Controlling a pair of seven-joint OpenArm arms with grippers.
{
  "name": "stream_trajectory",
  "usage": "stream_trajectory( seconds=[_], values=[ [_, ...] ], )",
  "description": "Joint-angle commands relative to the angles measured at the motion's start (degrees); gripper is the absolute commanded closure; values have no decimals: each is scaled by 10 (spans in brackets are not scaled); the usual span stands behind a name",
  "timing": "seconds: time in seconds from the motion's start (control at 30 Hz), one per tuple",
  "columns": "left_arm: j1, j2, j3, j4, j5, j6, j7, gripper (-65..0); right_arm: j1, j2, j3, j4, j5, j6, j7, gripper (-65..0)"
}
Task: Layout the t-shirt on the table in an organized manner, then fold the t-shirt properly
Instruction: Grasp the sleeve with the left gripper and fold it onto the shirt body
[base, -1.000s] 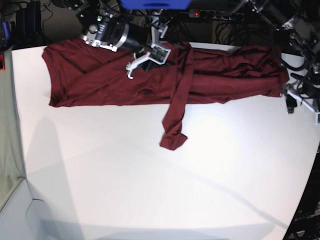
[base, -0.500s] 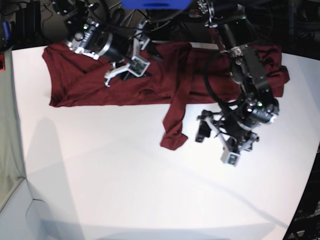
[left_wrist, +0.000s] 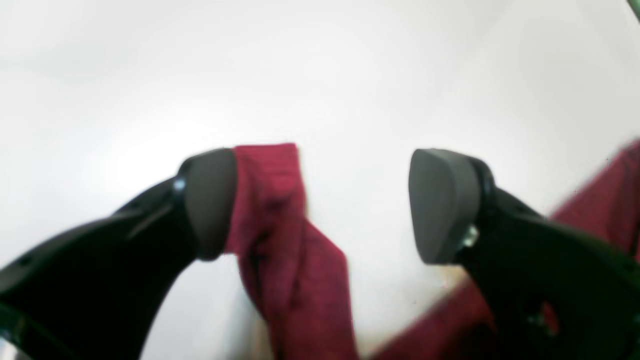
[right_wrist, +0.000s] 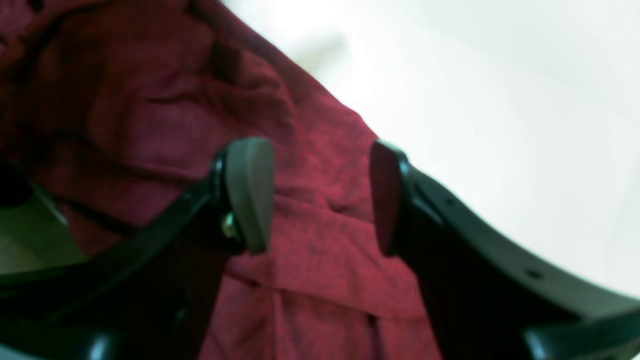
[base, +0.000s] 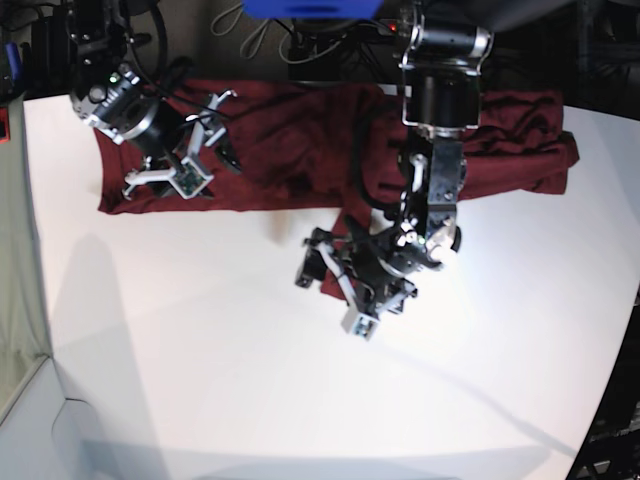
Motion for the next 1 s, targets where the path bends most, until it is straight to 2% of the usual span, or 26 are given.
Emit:
stream_trajectory(
  seconds=[0.0,0.43,0.5,0.57,0.7,0.77,0.8,0.97],
  values=[
    [-17,2,6,-6,-6,0,-16,-520,2,1,6,11,8,0,14,-318],
    [-45,1,14,-115,-3,4,-46,-516,-1,2,7,11,7,0,14,-318],
    [-49,-1,14,-124,-2,2,-46,-498,0,2,12,11,7,0,14,-318],
    [-48,-2,14,-126,-5,2,-46,-412,1,0,15,11,7,0,14,-318],
    [-47,-4,9,-123,-6,6,-46,-135,3,2,15,11,7,0,14,-318],
    [-47,-4,5,-115,-6,6,-46,-30,3,2,15,11,7,0,14,-318],
    [-46,-4,-5,-106,-6,6,-46,0,3,2,15,11,7,0,14,-318],
    [-41,-1,-70,-35,-6,1,-42,0,3,1,15,11,7,0,14,-318]
  ],
)
